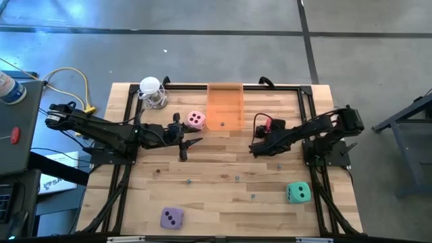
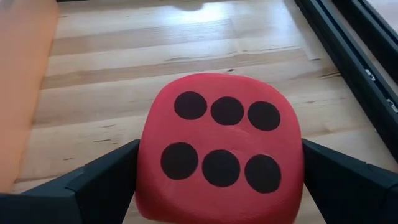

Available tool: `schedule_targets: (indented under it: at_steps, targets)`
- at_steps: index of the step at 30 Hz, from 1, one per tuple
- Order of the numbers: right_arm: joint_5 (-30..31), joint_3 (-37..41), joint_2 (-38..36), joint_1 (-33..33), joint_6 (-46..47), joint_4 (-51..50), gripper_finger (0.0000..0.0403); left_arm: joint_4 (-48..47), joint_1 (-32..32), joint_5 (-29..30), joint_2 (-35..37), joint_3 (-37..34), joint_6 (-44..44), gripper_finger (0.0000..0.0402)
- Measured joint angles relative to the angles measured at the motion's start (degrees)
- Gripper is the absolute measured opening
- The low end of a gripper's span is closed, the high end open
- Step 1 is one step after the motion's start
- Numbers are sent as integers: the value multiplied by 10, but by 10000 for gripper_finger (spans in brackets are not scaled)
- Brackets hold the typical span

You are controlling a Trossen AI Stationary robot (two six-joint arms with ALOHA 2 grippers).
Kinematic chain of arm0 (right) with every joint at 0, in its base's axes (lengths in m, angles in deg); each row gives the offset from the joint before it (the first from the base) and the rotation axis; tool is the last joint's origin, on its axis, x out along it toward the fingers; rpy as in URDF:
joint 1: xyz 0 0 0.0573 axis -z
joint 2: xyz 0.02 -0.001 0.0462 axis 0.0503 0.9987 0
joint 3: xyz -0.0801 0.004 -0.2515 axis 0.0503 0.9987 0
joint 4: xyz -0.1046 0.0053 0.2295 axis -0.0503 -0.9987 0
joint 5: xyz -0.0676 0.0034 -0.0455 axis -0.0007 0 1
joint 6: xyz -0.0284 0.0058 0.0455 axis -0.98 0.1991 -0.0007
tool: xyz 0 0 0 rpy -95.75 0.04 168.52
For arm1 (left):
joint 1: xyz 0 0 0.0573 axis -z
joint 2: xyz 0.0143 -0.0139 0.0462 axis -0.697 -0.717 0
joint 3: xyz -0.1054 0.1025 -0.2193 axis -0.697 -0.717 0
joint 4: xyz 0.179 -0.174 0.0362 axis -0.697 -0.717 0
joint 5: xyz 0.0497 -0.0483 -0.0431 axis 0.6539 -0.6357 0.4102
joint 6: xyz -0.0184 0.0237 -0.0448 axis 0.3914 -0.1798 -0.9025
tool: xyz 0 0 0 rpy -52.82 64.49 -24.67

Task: Pick & Place Dice
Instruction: Put the red die into the orange bin

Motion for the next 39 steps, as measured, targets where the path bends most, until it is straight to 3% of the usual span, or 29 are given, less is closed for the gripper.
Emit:
schedule_targets:
  at_steps: [7,39]
  targets:
    - [1,0,30,5,1,12,400,0,0,0,0,0,0,148]
    - [22,2,25,5,-50,21,400,0,0,0,0,0,-9,148]
